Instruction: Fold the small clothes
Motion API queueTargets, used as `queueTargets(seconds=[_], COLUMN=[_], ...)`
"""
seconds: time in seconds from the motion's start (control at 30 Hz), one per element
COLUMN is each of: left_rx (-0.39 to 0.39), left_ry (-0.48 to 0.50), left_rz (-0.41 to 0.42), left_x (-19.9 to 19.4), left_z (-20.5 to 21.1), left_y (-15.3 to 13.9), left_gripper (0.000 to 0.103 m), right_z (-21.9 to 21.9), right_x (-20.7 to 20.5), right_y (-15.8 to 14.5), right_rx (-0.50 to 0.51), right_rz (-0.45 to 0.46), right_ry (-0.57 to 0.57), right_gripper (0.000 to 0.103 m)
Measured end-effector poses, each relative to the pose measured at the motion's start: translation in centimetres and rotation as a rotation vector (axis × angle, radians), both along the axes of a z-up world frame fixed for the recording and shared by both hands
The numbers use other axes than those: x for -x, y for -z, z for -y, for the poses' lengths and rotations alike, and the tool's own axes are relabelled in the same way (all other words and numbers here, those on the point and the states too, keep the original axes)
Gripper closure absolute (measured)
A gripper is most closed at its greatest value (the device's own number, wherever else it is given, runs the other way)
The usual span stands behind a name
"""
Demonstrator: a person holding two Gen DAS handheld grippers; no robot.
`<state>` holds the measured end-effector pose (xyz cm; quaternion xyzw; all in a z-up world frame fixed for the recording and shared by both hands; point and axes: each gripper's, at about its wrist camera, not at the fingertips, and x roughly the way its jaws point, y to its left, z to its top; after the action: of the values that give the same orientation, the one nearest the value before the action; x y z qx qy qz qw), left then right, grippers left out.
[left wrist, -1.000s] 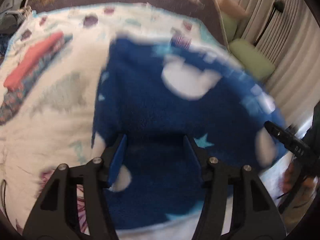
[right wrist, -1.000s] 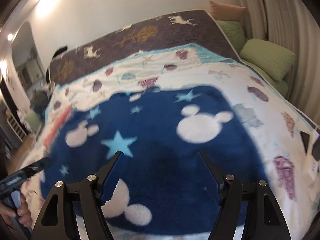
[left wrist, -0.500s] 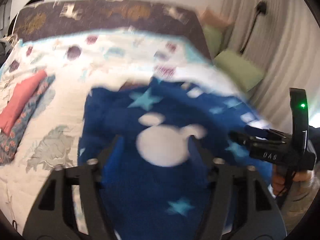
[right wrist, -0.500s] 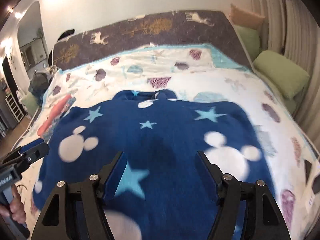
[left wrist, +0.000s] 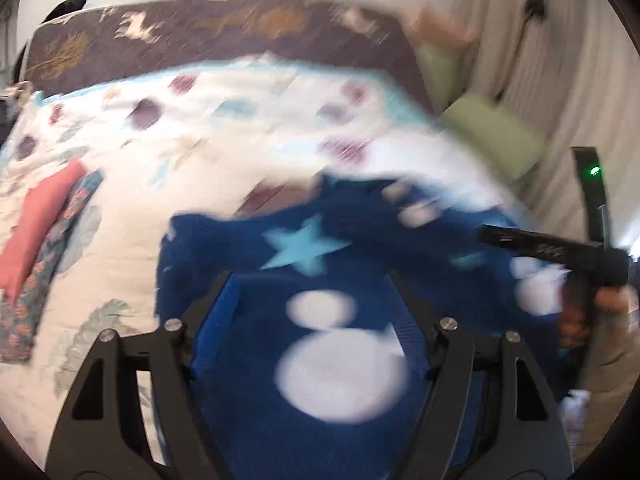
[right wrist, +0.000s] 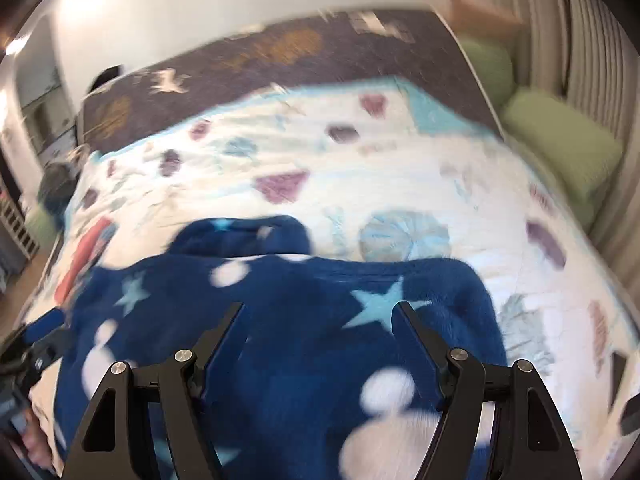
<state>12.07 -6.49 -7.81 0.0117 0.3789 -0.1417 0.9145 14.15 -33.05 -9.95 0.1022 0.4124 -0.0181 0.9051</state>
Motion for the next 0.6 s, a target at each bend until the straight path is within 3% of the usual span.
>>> queueTargets(seconds=[0.03,0.07,0.13,0.2,0.27,0.4,0.5,0.6], left_rx=[-0.059,-0.002,0.085,0.061,0.07,0.121,0.166,0.232], left_ry=[-0.035,-0.034,-0.053,-0.07,-0.067,-0.112,-0.138,-0.143], left_rz=[-0.07,-0.118,-0.088,-0.071,-0.057,-0.042,-0.11,-0.165], left_x=[-1.7,-2.5,-2.0,-1.1,0.6,4.1,5.6,7.1], left_z=[-0.2,-1.0,-2.4,-2.7,-3.2,-6.3,-9.0,-10.5], left_y=[2.8,4.4,3.4,2.6,1.8,1.0,2.4,3.2], left_gripper=[0.028,0.028,0.028,0.029,0.029,0.029,0.029,0.029], right_z=[0.6,0.9,0.4,-0.6,-0.5,-1.2,-3.6,-6.1], right_x=[-1.5,-2.4,-2.2,-1.6,-0.6,4.8,9.5,12.8], right_y=[2.3,4.0,3.2,2.3,1.7,-2.0,-3.2,-2.8], right_rx=[0.005,-0.004,0.025,0.096,0.098,-0.043,-0.055,-0.088], right_rz=[-0.08,-0.106,-0.064,-0.035,-0.013,0.101,0.158,0.158], right_ry=[0.016,0.014,0.009,-0.009,-0.013,-0.101,-0.225,-0.339], right_gripper=[0.028,0.027,0.025,0.025,0.026,0.026,0.026,0.026])
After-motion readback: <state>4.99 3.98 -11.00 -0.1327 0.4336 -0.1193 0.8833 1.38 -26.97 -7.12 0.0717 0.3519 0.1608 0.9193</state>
